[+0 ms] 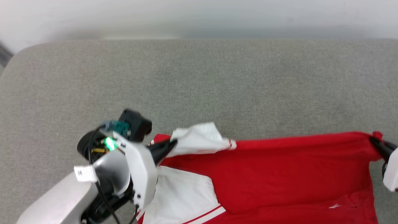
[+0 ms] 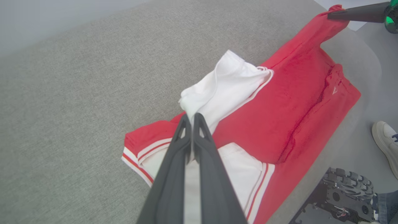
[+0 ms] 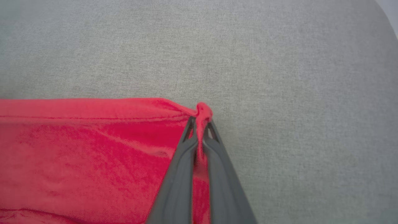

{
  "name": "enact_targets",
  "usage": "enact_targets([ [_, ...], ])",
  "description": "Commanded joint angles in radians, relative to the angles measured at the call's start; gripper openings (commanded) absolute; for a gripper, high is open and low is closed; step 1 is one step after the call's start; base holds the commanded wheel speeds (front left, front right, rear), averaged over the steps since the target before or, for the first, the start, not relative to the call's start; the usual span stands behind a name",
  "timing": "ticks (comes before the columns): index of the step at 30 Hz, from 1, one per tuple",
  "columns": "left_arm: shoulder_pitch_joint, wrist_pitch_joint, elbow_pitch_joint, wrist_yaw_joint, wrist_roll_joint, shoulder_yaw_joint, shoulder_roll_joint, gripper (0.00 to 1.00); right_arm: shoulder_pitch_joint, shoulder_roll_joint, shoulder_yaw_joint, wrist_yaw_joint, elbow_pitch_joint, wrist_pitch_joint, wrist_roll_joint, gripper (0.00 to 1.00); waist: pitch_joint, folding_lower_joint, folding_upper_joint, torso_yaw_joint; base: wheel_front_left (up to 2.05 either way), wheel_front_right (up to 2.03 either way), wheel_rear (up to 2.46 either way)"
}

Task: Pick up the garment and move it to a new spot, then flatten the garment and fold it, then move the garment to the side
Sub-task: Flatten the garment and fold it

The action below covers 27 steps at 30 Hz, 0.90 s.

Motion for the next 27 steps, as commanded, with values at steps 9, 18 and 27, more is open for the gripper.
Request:
enact_targets([
  [9,0.195,-0.013,-0.048,0.053,-0.024,-0.036,0.072,0.0,0.24,0.057,-0.067,0.0,-0.105,-0.001,0.026,0.0,-0.049,0.0001,-0.0001,0.011,0.0,0.0,0.0],
  [18,0.296,-0.063,0.034,0.029,-0.043,-0.082,0.05,0.0,0.339,0.012,-0.011,0.0,-0.103,-0.021,0.024,0.0,-0.046,0.0001,-0.0001,0.011,0.0,0.0,0.0],
  [27,0.274,-0.115,0.147,-0.016,-0.002,-0.118,0.003,0.75,0.303,-0.081,0.126,-0.001,-0.038,-0.124,-0.011,0.49,-0.027,0.0001,-0.0001,0.011,0.0,0.0,0.0],
])
